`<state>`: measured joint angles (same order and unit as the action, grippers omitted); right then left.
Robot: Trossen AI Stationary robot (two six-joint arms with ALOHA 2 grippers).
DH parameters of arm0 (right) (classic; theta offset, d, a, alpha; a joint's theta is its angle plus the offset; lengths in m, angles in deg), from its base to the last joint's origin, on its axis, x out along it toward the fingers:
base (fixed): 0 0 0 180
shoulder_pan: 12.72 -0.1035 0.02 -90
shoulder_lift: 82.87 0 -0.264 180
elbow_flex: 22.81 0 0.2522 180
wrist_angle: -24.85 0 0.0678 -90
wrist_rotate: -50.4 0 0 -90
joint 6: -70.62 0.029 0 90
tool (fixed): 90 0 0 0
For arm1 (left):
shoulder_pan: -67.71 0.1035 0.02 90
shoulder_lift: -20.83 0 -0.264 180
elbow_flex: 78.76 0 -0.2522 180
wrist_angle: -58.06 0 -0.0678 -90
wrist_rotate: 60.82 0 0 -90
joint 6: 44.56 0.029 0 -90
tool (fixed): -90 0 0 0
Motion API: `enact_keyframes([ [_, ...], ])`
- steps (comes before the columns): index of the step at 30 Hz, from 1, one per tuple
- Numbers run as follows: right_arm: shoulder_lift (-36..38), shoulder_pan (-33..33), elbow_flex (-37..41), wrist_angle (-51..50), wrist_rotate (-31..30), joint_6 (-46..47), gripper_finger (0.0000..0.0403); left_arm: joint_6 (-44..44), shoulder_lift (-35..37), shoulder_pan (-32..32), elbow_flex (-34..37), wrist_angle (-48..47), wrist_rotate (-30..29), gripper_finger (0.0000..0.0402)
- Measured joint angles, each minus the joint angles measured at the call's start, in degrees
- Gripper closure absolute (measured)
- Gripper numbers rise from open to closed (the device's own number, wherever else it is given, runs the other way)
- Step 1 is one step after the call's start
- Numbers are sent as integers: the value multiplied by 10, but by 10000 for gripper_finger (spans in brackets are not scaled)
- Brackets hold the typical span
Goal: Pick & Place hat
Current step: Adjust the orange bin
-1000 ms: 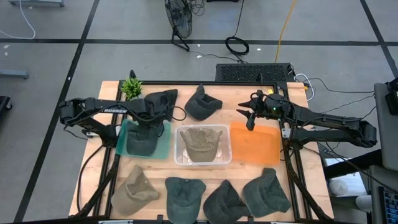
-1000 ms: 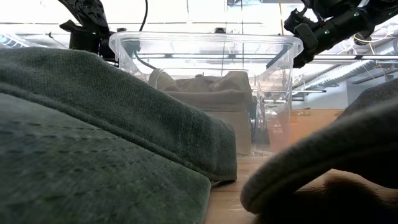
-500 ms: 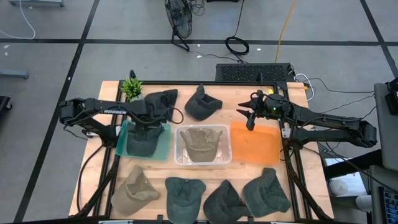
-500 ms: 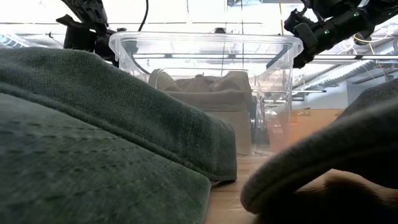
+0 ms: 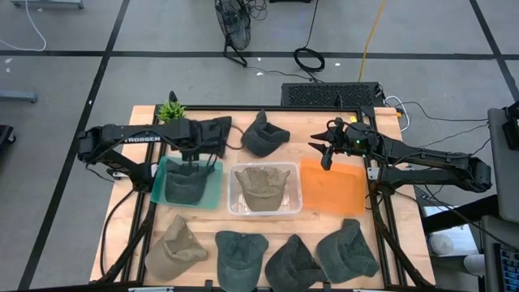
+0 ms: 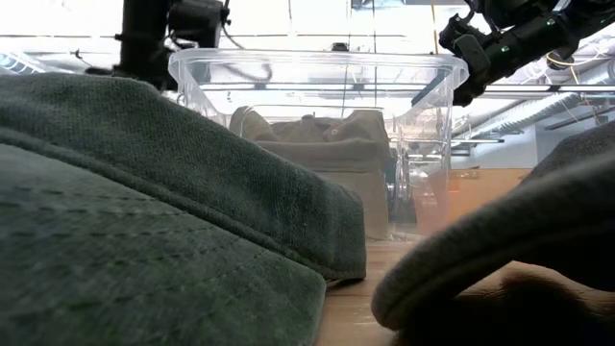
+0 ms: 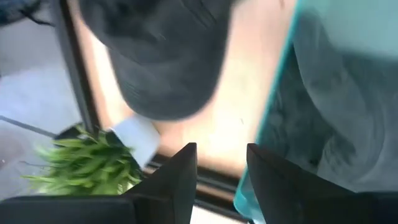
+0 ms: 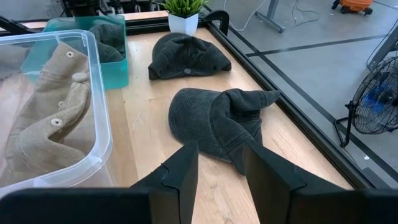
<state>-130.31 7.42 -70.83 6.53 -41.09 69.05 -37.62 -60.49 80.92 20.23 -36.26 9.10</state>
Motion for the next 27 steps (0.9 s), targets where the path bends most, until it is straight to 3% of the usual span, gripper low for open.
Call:
enact_keyframes([
  [4,0,0,0,0,-1,3,287,-3,0,11,-46,24,10,249],
  [11,0,0,0,-5,-2,-2,287,-50,0,-20,-98,28,118,250],
  [27,0,0,0,0,-17,7,287,-300,0,-303,-128,72,121,250],
])
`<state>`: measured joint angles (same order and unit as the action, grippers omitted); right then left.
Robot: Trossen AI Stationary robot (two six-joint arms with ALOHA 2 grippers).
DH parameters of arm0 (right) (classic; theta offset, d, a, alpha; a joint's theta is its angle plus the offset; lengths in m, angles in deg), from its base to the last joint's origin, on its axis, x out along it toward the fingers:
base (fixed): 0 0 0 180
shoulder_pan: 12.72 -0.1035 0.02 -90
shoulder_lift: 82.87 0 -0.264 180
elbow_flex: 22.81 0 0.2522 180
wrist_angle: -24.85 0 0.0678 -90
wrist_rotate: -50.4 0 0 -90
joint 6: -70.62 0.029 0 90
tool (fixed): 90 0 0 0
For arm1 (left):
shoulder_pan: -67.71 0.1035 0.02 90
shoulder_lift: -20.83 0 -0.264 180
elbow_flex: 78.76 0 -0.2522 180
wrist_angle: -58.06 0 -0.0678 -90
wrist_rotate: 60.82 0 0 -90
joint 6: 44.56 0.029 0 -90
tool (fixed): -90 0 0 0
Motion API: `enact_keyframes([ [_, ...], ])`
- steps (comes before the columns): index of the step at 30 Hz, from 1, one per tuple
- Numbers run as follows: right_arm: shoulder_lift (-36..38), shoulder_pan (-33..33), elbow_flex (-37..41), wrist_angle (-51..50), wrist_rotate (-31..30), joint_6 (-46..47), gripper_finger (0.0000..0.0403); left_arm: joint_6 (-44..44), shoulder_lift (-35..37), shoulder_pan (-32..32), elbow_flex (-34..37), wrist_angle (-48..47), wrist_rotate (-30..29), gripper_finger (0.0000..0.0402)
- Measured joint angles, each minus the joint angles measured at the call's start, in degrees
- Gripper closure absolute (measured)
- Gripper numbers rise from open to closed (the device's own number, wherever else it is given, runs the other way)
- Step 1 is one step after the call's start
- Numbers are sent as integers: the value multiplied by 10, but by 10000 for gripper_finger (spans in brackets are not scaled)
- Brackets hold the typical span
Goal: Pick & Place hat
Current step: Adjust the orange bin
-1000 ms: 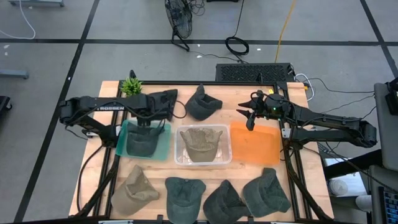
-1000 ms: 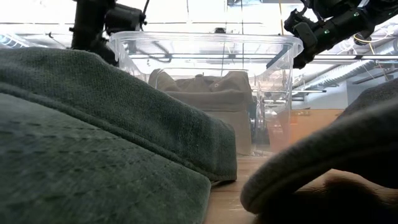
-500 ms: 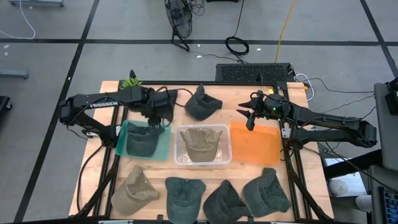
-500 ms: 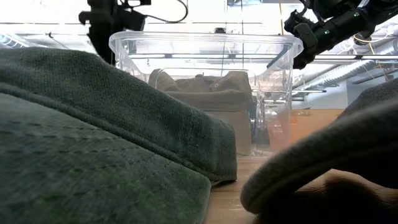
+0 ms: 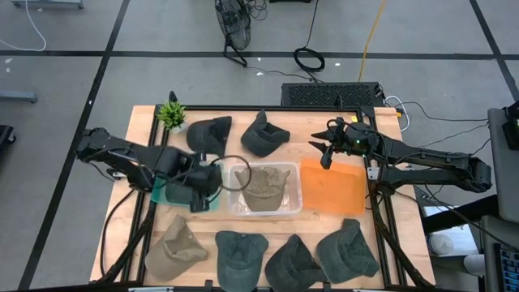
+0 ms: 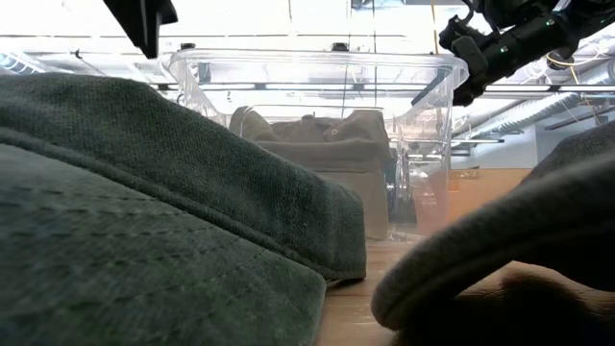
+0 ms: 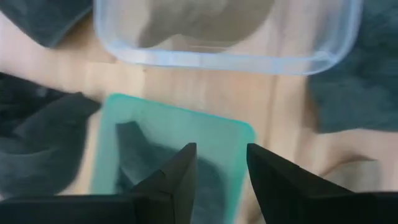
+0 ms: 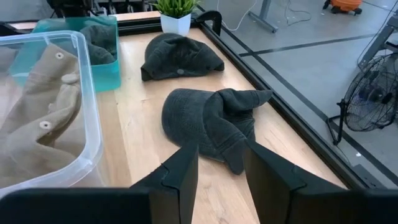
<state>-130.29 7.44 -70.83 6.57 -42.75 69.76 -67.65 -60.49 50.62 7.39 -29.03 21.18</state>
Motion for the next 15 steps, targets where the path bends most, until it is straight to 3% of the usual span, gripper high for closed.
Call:
enact_keyframes([
  [4,0,0,0,0,1,4,287,-32,0,-52,0,37,-27,250],
  [10,0,0,0,0,1,4,287,-38,0,-100,7,63,-148,250],
  [15,0,0,0,-4,3,14,287,-42,0,-99,39,60,-152,250],
])
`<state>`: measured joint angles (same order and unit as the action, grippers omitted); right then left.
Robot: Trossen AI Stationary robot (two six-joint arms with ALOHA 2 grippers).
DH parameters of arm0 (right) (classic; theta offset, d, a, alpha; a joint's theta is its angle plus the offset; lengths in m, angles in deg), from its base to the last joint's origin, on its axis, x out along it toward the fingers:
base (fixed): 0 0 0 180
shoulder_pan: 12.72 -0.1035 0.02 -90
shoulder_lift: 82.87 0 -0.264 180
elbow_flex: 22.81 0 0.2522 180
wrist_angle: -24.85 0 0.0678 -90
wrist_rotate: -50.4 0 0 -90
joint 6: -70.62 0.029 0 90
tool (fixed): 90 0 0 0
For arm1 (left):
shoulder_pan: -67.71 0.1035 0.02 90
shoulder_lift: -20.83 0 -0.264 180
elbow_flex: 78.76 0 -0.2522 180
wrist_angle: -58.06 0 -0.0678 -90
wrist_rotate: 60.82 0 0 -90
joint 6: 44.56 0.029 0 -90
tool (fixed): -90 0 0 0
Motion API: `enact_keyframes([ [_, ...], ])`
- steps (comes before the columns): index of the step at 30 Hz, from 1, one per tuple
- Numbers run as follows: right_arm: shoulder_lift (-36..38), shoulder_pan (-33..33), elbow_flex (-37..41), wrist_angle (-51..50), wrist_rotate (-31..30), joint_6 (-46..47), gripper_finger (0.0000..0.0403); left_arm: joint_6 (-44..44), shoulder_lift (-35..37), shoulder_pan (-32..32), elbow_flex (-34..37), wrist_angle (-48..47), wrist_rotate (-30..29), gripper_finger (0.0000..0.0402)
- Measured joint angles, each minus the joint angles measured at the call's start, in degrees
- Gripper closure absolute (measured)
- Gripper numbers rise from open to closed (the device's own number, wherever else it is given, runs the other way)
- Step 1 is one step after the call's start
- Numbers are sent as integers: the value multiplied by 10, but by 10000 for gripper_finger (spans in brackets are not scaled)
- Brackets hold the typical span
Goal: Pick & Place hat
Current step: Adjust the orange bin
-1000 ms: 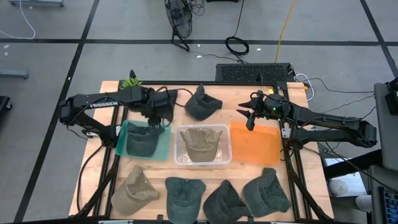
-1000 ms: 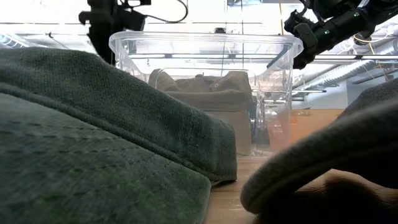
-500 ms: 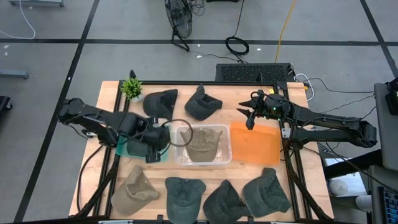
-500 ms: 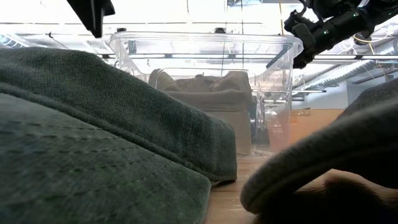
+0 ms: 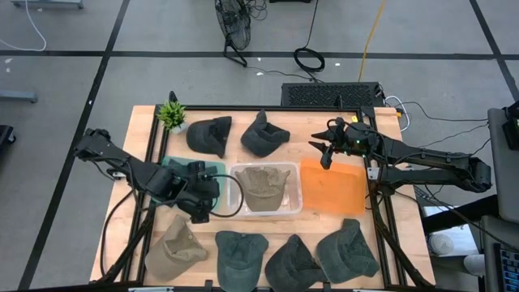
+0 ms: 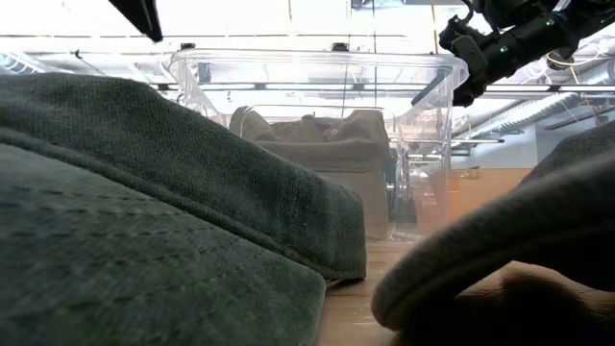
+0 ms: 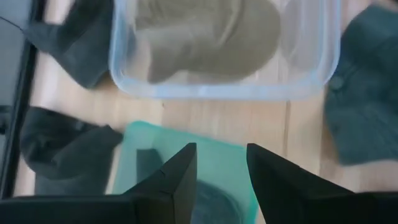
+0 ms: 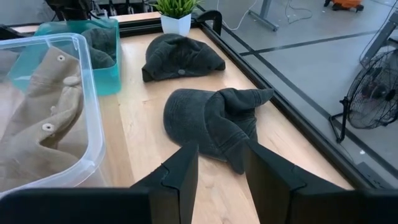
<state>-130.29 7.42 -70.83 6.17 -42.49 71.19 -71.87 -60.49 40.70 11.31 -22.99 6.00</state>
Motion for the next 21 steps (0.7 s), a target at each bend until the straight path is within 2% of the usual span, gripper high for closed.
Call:
enact_keyframes([
  [5,4,-17,-2,-73,31,7,287,9,0,-3,50,21,103,250],
  [9,6,-64,-24,-162,30,28,287,25,0,-18,80,35,177,250],
  [12,6,-116,-38,-195,30,59,287,24,0,-33,90,46,188,250],
  [21,0,-288,-51,-294,29,198,287,-62,0,-71,91,63,202,250],
])
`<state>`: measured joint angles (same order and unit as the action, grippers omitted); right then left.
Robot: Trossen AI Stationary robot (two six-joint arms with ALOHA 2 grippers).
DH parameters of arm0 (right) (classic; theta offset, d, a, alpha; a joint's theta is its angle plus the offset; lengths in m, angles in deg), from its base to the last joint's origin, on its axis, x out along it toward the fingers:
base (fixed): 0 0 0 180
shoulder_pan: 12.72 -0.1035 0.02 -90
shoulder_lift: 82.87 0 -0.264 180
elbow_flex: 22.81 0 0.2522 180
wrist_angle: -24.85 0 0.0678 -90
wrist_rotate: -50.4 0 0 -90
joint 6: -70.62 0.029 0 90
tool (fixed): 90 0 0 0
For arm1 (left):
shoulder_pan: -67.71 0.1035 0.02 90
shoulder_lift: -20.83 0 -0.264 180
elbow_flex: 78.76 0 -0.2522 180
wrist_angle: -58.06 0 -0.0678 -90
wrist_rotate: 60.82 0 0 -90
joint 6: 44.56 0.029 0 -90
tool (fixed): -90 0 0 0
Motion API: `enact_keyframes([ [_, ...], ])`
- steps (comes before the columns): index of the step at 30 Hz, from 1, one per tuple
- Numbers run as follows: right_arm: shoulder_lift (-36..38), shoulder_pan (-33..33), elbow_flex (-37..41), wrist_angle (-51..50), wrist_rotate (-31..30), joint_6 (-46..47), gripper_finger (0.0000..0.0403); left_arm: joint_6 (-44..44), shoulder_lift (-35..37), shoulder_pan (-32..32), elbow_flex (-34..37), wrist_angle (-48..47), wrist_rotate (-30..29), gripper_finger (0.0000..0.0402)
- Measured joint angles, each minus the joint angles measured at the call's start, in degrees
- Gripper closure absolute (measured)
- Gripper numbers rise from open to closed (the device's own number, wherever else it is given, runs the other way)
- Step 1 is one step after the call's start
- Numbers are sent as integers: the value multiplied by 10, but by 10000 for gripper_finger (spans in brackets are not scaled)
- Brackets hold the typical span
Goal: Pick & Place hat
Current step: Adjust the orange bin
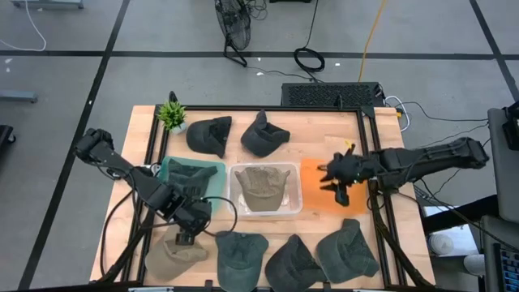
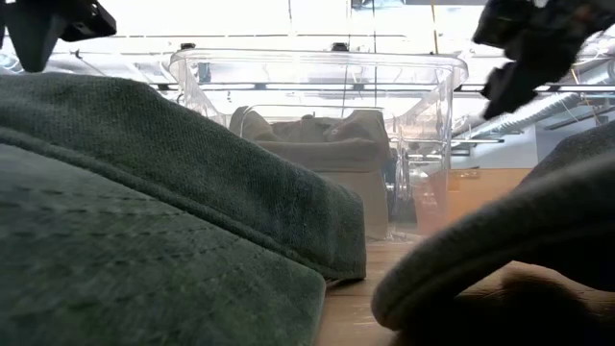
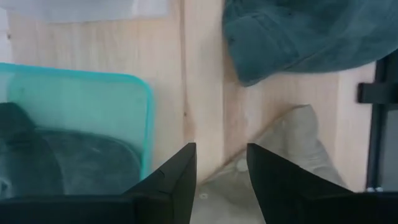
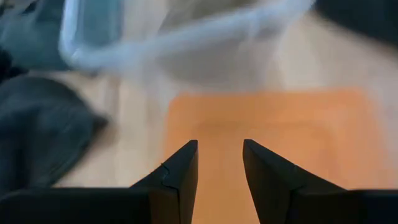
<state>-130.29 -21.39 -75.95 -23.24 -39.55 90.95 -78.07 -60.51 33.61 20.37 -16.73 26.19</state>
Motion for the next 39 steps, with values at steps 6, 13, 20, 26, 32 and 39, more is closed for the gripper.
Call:
enact_keyframes([
  [6,-43,-94,0,-87,2,129,287,-18,-13,-25,0,12,-35,250],
  [13,-73,-151,0,-219,17,274,287,-9,-20,-27,0,11,-108,250],
  [20,-63,-151,3,-318,11,316,287,4,-21,-19,0,8,-177,250],
  [26,-63,-151,14,-313,36,294,287,3,-21,-21,0,8,-182,250],
  [32,-72,-151,18,-329,55,201,287,31,-21,-24,0,8,-191,250],
  [39,-120,-151,18,-330,128,132,287,37,-21,-23,0,8,-212,250],
])
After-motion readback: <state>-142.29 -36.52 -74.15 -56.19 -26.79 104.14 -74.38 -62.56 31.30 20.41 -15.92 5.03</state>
